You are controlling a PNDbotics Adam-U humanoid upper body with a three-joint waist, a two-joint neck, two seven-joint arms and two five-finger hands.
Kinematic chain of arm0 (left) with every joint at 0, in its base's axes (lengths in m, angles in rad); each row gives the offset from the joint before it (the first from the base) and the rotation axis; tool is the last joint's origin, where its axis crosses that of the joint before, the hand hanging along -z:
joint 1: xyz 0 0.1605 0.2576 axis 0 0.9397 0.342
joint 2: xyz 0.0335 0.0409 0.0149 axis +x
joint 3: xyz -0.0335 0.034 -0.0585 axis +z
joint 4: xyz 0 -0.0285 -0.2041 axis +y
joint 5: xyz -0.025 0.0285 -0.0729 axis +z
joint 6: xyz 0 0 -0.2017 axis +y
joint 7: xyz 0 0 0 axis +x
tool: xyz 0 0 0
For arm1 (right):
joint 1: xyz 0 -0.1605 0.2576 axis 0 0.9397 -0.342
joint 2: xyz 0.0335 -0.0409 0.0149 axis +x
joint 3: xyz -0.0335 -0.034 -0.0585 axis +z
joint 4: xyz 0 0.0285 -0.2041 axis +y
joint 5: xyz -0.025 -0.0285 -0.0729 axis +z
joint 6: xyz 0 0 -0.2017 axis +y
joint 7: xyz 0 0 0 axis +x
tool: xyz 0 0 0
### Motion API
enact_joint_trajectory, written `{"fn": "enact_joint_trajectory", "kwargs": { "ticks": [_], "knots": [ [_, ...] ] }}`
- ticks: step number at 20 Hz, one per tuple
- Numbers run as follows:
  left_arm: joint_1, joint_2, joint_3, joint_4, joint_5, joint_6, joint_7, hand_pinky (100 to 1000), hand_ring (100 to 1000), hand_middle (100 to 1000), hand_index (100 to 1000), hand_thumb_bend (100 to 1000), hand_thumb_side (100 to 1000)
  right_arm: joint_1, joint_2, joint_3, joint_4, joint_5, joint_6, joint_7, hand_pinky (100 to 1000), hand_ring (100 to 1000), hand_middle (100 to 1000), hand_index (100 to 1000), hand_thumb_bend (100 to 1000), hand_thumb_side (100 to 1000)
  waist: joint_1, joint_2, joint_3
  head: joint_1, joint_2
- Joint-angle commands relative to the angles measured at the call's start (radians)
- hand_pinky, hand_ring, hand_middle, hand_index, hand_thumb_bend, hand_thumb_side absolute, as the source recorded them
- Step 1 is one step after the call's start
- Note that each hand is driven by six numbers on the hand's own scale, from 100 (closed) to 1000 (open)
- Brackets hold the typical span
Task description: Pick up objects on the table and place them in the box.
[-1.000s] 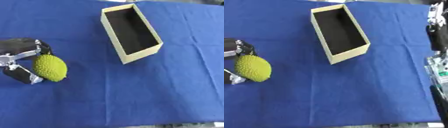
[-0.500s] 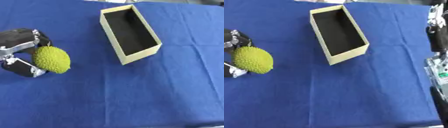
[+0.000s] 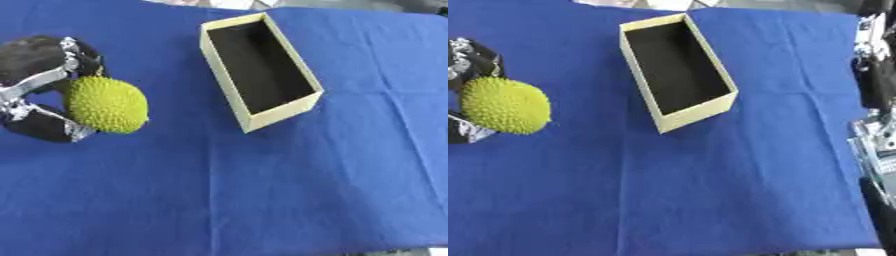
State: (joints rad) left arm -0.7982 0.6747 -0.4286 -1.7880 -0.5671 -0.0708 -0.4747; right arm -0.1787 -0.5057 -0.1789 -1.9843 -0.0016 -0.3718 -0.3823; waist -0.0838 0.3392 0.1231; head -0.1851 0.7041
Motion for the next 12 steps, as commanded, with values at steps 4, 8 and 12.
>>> {"fn": "enact_joint_trajectory", "kwargs": {
  "ticks": [4,8,12],
  "knots": [
    [-0.042,-0.004,0.02,-0.019,-0.005,-0.007,0.032,357,471,480,512,274,109,-0.008,-0.027,-0.014,-0.016,-0.003,-0.002,-0.005,828,839,664,821,100,581,0.007,-0.024,-0.002,0.004,-0.019],
    [-0.047,-0.01,0.018,-0.014,-0.016,-0.013,0.047,357,471,480,512,274,109,-0.009,-0.027,-0.014,-0.016,-0.002,-0.002,-0.006,828,839,664,821,100,581,0.008,-0.024,-0.001,0.004,-0.02],
    [-0.09,-0.053,0.042,-0.036,-0.035,-0.037,0.075,336,438,468,502,307,100,-0.028,-0.035,-0.005,-0.016,-0.008,-0.007,0.0,827,838,665,820,100,580,0.005,-0.025,-0.019,0.033,-0.027]
  ]
}}
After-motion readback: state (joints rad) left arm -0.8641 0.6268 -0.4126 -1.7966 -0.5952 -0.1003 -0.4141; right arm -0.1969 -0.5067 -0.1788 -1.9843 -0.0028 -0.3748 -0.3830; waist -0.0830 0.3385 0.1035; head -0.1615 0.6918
